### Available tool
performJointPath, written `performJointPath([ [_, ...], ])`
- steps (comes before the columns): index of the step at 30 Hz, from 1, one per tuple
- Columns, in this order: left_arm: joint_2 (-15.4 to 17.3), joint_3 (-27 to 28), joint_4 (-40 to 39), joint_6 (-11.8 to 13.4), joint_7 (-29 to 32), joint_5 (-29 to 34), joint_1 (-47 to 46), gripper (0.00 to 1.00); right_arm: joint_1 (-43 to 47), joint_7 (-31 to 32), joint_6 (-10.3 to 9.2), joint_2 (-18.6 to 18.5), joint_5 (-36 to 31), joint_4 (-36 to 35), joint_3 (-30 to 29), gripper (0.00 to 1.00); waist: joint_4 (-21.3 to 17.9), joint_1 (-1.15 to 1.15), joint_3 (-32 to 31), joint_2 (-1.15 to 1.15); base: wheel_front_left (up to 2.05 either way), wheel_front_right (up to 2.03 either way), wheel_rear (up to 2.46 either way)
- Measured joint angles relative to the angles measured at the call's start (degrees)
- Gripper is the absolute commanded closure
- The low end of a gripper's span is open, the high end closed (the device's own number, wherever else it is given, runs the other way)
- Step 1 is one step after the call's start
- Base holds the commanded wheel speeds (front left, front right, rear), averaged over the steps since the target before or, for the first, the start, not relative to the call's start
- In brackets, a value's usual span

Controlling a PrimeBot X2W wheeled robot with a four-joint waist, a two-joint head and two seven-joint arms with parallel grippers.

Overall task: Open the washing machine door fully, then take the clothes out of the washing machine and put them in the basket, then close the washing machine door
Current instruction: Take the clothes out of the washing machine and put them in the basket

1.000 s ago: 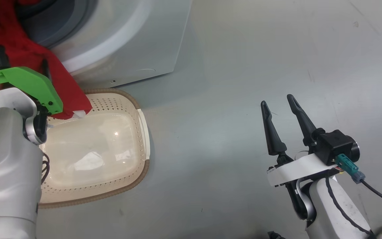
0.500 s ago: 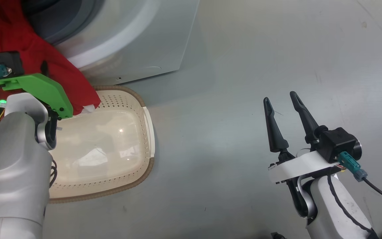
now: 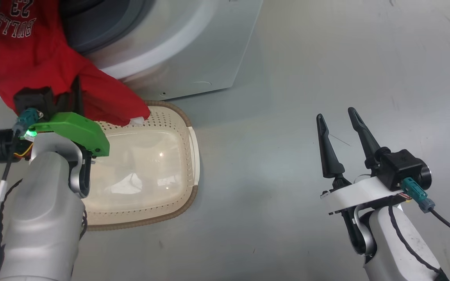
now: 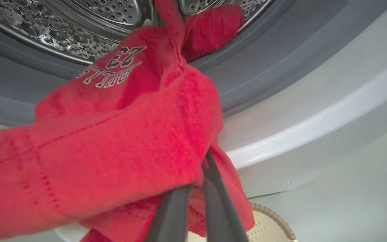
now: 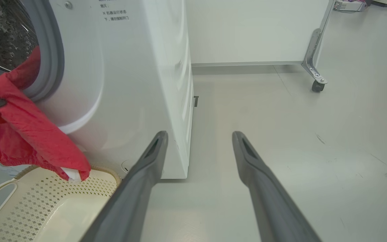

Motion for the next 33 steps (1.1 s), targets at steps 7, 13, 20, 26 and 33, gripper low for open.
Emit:
performJointPath([
  [7,-0.86,-0.14,-3.45,-0.04,-3.69,0.01,4.39,1.00,0.13,0.00,0.01,0.00,-0.46,0.76,-0.49,0.00,1.50,0.00,-2.02,0.00,0.00,0.00,0.00],
  [13,-1.46,0.42,-8.61,0.09,-4.05,0.01,7.08,1.00,1.10,0.00,-0.03,-0.22,-0.94,1.03,-1.36,0.00,3.08,0.00,-3.86,0.00,0.00,0.00,0.00],
  [20,-1.63,-0.13,-16.82,0.56,-4.21,1.15,9.34,1.00,2.71,0.00,-0.02,-0.51,-1.37,1.66,-1.66,0.00,5.23,0.00,-6.12,0.00,0.00,0.00,0.00],
  [26,-1.69,-0.16,-26.20,1.14,-4.22,2.14,12.65,1.00,3.36,0.00,0.04,-0.56,-1.72,2.00,-1.07,0.00,6.96,-0.01,-8.44,0.00,0.00,0.00,0.00],
  [33,-1.71,-2.15,-26.72,1.30,-4.22,2.07,21.05,1.00,4.21,0.00,0.11,-0.52,-1.80,2.00,-0.70,0.00,7.00,-0.01,-9.23,0.00,0.00,0.00,0.00],
])
